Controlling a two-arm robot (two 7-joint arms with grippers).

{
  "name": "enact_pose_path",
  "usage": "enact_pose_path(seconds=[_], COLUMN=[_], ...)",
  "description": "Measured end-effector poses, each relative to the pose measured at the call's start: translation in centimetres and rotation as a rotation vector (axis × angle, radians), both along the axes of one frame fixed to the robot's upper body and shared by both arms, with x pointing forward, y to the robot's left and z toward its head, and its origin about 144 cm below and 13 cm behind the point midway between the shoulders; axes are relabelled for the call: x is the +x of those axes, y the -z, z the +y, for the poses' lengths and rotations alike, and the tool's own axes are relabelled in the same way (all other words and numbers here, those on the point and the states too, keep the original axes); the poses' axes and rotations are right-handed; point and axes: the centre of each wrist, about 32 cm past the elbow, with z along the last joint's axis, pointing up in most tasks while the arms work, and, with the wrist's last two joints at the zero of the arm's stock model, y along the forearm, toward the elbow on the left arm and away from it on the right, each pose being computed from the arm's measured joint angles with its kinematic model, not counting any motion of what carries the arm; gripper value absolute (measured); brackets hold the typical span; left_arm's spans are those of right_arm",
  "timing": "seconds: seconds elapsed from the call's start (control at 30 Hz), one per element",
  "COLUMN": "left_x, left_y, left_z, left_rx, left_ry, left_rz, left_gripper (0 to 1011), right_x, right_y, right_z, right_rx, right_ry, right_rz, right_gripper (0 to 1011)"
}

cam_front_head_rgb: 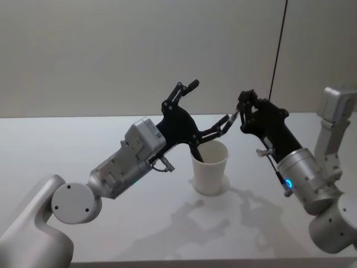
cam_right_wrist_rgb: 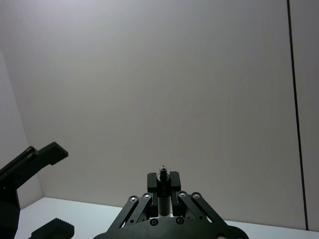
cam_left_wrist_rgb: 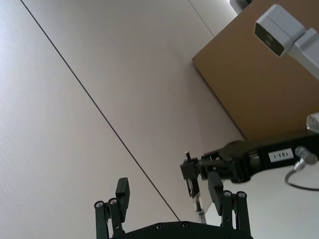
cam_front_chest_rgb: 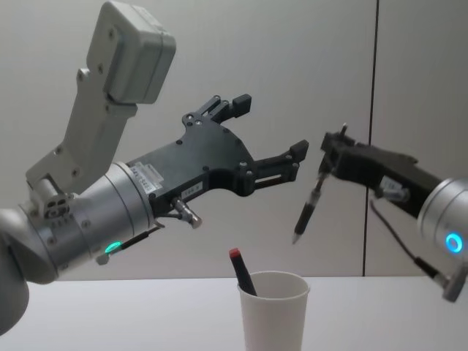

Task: Place the pen into the pen holder.

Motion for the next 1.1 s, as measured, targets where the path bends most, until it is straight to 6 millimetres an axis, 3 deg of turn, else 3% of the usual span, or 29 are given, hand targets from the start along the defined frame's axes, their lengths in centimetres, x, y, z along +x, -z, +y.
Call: enact_pose_path(seconds=[0.7, 1.1], left_x=[0.0, 0.0], left_y=[0.0, 0.0], left_z=[0.0, 0.0], left_rx=[0.000, 0.000], left_ry=[0.000, 0.000], left_rz=[0.000, 0.000], left_gripper=[1004, 1004], right_x=[1.2, 1.8], right_y=[2.7, 3.7], right_z=[1.6, 2.3], right_rx=[-0.079, -0.104], right_ry=[-0.021, -0.025], right_rz=[0.008, 0.018], right_gripper=[130, 548])
